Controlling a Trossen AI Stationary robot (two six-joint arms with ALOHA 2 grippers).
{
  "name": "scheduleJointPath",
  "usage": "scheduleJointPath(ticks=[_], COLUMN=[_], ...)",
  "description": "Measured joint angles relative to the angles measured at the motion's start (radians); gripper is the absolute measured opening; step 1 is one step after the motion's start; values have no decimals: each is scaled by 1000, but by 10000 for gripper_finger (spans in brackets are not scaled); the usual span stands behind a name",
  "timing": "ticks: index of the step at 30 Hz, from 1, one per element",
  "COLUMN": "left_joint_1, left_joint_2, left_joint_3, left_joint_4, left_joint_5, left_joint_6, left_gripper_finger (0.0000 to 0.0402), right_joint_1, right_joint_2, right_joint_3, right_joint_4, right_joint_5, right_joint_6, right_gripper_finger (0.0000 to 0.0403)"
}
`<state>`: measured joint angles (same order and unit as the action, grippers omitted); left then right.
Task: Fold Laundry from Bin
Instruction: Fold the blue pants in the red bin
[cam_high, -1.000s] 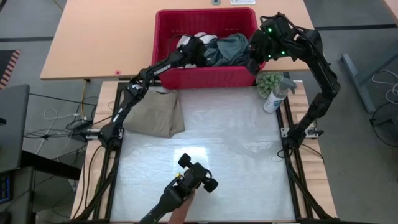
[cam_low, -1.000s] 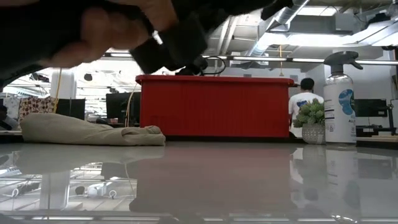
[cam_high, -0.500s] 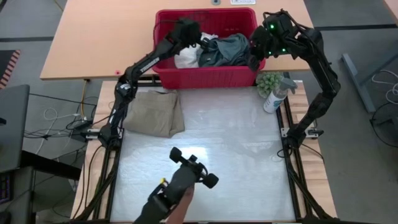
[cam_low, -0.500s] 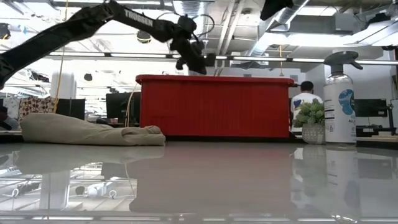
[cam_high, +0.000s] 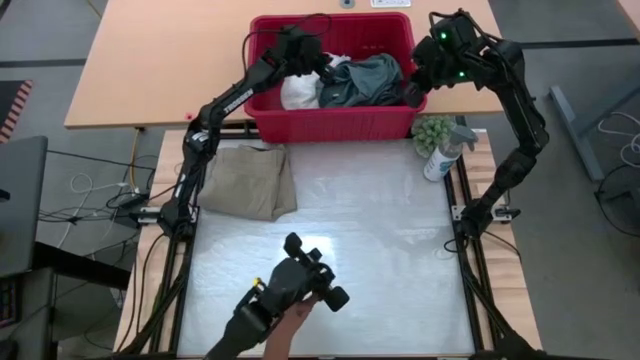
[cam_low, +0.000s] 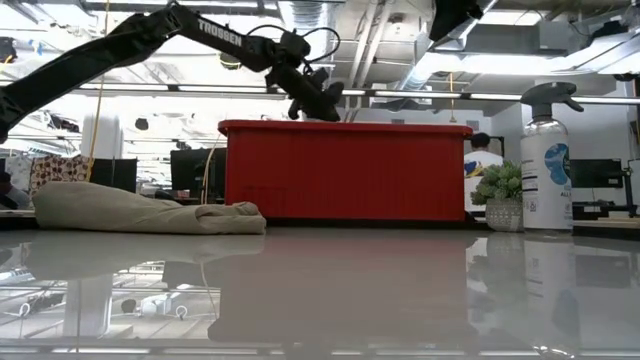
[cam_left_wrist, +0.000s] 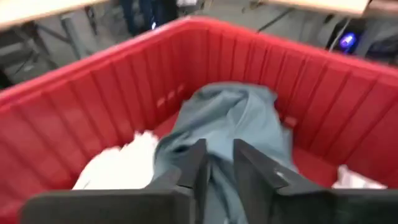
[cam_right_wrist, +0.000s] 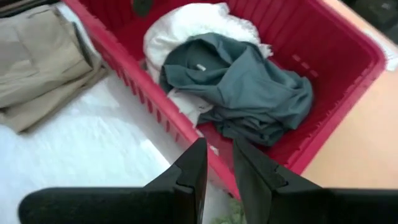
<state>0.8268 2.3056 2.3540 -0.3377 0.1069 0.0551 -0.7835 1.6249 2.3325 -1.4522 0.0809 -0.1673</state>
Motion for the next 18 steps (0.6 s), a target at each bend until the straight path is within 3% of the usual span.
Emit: scheduleJointPath(ticks=[7, 13, 18], left_joint_1=[-14, -30, -30], left_joint_2=[87, 104, 119], left_joint_3=[-5, 0, -1], left_joint_4=[-46, -34, -54], left_joint_5=[75, -135, -201], left_joint_6=[59, 117, 126], left_gripper_finger=[188, 270, 285], right_joint_1=[-6, -6, -6], right_joint_2=[0, 0, 0], right_joint_3=[0, 0, 0], right_joint_4=[-45, -59, -58], right_joint_5=[-7, -13, -14], right_joint_6=[3, 2, 2], right_gripper_finger=[103, 103, 103])
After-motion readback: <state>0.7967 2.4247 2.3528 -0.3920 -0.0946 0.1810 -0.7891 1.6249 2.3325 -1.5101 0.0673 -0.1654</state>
